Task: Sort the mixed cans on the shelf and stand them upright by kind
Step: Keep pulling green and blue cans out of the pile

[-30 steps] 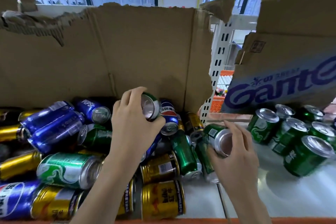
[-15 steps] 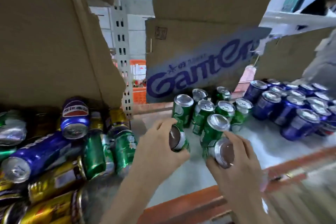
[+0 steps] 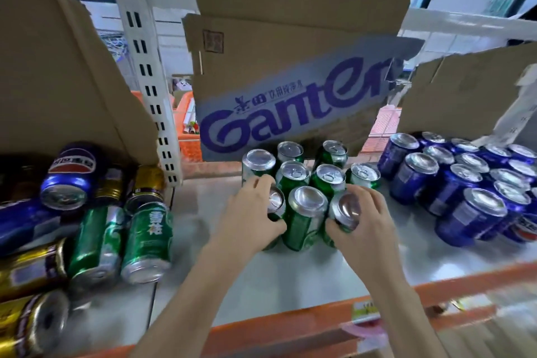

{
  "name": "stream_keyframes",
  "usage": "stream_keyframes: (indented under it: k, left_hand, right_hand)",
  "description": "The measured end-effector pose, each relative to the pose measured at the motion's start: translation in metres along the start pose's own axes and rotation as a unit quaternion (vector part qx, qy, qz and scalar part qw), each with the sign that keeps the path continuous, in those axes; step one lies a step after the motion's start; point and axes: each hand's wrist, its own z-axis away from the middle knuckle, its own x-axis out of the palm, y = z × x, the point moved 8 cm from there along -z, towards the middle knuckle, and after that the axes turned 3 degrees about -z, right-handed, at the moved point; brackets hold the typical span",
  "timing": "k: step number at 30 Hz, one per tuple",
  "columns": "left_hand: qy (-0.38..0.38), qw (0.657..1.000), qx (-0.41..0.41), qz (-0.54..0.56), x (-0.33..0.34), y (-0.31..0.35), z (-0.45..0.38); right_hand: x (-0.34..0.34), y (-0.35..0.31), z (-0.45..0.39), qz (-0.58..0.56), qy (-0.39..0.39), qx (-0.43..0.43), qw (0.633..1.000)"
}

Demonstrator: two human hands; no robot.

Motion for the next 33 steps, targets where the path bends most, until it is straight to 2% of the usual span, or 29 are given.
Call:
stream_keyframes:
  k: [5, 10, 13, 17, 21, 24, 27, 31, 33]
  left_hand:
    - [0.017, 1.0, -0.003, 0.015, 0.006, 0.0, -0.001]
    - [-0.028, 0.998, 0.013, -0.059, 0.013, 0.003, 0.005]
    - [-0.034, 0.992, 0.031, -0.114, 0.005, 0.005, 0.01]
    - [-0.015, 0.991, 0.022, -0.129, -0.024, -0.01, 0.023]
    - [0.007, 0.992, -0.029, -0.124, -0.056, -0.062, 0.057]
    - [0.07, 0.983, -0.056, -0.163, -0.085, -0.099, 0.09]
    - [0.067, 0.973, -0.128, -0.18, -0.117, -0.143, 0.124]
    - [0.127, 0.955, -0.181, -0.2, -0.168, -0.194, 0.163]
    - [0.132, 0.951, -0.194, -0.203, -0.185, -0.213, 0.177]
  right_hand:
    - [0.02, 0.014, -0.007, 0.02, -0.058, -0.002, 0.998]
    - [0.018, 0.0, -0.006, 0.117, -0.02, -0.089, 0.989]
    - [0.012, -0.017, -0.004, 0.106, 0.002, -0.103, 0.989]
    - [0.013, -0.057, 0.006, 0.075, 0.025, -0.13, 0.988]
    - [0.042, -0.091, 0.021, 0.062, -0.008, -0.148, 0.987]
    - [0.07, -0.11, 0.036, 0.058, -0.034, -0.147, 0.987]
    - [0.093, -0.135, 0.051, 0.057, -0.014, -0.121, 0.991]
    - [0.115, -0.159, 0.063, 0.066, 0.015, -0.096, 0.993]
    - [0.125, -0.165, 0.066, 0.075, 0.013, -0.095, 0.993]
